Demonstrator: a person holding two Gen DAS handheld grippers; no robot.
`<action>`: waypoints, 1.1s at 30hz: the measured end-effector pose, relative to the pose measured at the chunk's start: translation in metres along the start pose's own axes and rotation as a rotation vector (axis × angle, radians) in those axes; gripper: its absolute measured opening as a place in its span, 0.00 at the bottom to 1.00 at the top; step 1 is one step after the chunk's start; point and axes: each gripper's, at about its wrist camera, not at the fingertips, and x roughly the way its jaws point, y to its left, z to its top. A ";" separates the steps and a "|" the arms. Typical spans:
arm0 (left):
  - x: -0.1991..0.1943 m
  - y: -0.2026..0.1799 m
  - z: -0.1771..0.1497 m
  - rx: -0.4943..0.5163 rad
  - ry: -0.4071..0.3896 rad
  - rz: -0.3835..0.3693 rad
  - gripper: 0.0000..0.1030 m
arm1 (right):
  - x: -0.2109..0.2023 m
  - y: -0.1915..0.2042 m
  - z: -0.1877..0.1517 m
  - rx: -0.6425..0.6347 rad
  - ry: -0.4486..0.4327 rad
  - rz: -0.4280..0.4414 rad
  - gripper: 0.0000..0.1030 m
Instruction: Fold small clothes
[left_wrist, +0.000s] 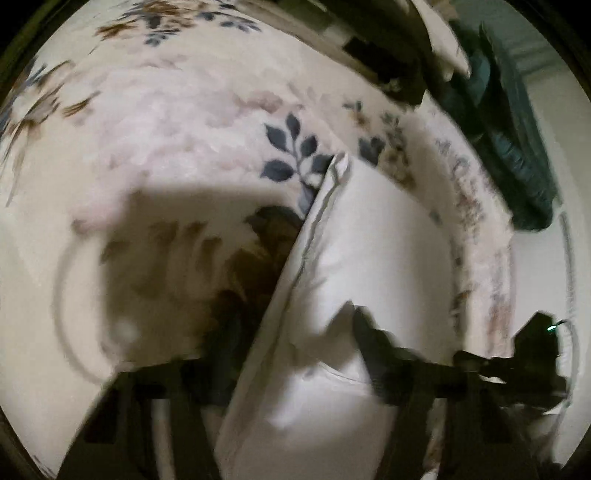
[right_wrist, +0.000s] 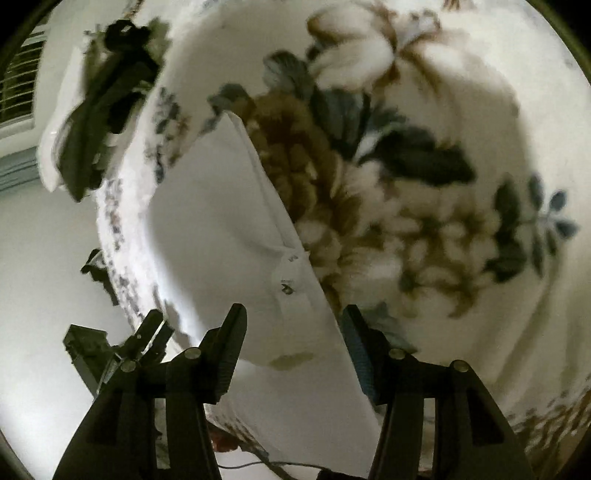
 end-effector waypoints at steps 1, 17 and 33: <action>0.006 0.001 -0.001 0.008 0.025 0.014 0.33 | 0.004 0.000 -0.001 0.000 -0.002 -0.029 0.54; -0.077 0.048 -0.083 -0.082 0.073 -0.107 0.69 | -0.031 -0.017 -0.066 -0.035 0.050 -0.093 0.53; -0.044 0.075 -0.218 -0.111 0.248 -0.061 0.66 | 0.054 -0.092 -0.197 0.013 0.265 -0.102 0.54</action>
